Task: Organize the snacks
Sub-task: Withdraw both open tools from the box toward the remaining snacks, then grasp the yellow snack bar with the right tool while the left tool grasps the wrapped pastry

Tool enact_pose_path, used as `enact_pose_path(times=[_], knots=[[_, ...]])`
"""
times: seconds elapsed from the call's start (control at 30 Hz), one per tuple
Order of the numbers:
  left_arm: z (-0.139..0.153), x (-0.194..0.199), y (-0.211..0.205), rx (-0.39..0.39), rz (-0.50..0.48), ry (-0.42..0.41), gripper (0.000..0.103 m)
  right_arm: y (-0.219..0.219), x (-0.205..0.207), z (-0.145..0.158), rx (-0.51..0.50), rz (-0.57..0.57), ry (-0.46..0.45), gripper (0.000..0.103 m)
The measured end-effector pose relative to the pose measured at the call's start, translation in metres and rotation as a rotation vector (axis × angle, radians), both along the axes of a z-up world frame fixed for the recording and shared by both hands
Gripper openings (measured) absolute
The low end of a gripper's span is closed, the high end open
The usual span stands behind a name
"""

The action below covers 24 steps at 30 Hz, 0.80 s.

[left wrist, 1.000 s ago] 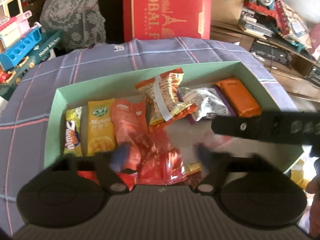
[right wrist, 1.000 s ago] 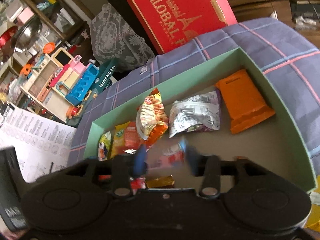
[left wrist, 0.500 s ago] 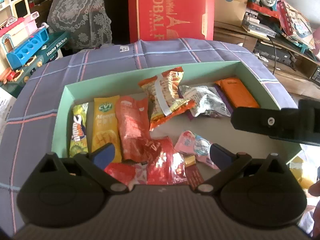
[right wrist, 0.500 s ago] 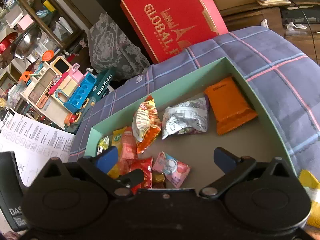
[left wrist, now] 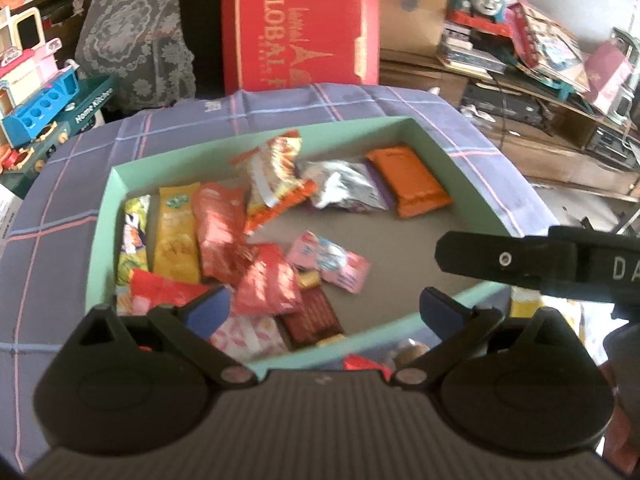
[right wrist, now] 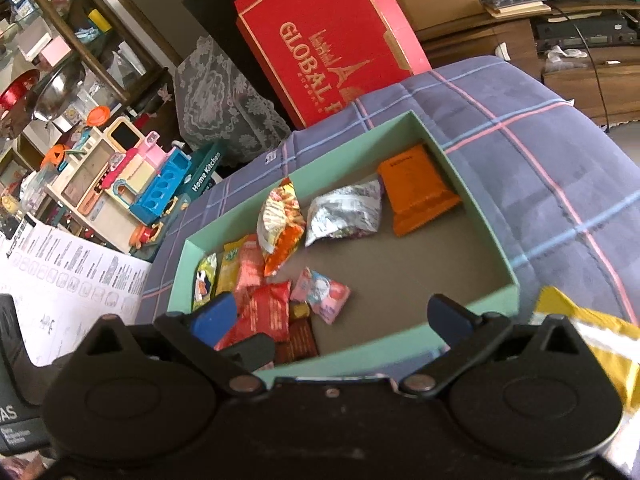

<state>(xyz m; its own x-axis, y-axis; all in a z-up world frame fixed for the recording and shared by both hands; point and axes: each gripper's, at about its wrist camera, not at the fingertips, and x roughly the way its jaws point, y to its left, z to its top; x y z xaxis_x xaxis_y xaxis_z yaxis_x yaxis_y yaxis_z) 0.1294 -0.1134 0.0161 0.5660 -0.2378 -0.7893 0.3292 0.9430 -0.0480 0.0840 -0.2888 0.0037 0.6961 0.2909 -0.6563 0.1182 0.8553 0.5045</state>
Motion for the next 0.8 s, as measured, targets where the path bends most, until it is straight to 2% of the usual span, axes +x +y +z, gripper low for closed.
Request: enact_pose_path(times=[0.23,0.47,0.67,0.8], knots=[[-0.007,-0.031,-0.016,-0.009,-0.055,0.024,0.103,-0.027,-0.034,-0.006,-0.017,-0.015,0.01,0.103],[-0.028,-0.052,-0.042,0.013,-0.104,0.069,0.103,-0.059,-0.061,-0.022,-0.032,-0.049,0.047,0.103],[-0.051,-0.066,-0.07,0.014,-0.159,0.146,0.103,-0.088,-0.074,-0.03,-0.069,-0.072,0.053,0.103],[-0.064,-0.073,-0.088,0.049,-0.202,0.169,0.103,-0.103,-0.073,-0.035,-0.124,-0.061,0.042,0.102]])
